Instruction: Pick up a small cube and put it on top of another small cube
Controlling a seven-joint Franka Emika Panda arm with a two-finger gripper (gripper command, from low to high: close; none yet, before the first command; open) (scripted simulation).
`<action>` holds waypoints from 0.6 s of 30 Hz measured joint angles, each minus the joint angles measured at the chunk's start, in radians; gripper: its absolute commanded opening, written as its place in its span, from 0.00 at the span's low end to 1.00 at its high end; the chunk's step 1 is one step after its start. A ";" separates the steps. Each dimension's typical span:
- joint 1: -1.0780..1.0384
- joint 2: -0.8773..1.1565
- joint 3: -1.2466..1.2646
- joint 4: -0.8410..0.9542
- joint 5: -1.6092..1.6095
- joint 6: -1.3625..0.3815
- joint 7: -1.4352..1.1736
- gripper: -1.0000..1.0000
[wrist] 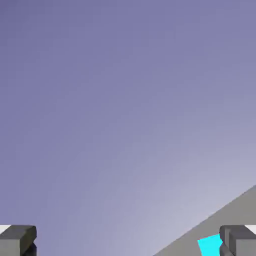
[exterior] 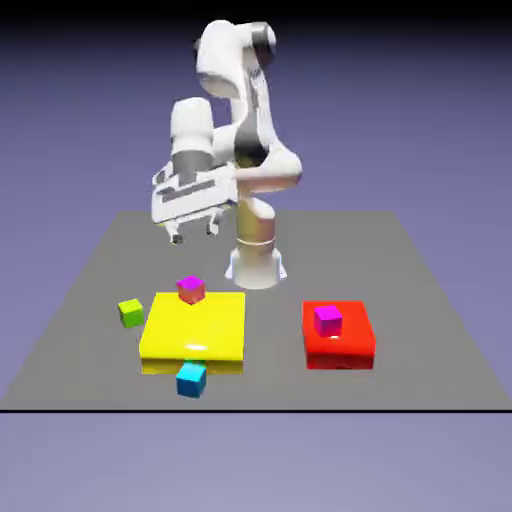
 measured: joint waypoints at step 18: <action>0.219 0.025 -0.652 0.051 0.099 -0.116 0.353 0.50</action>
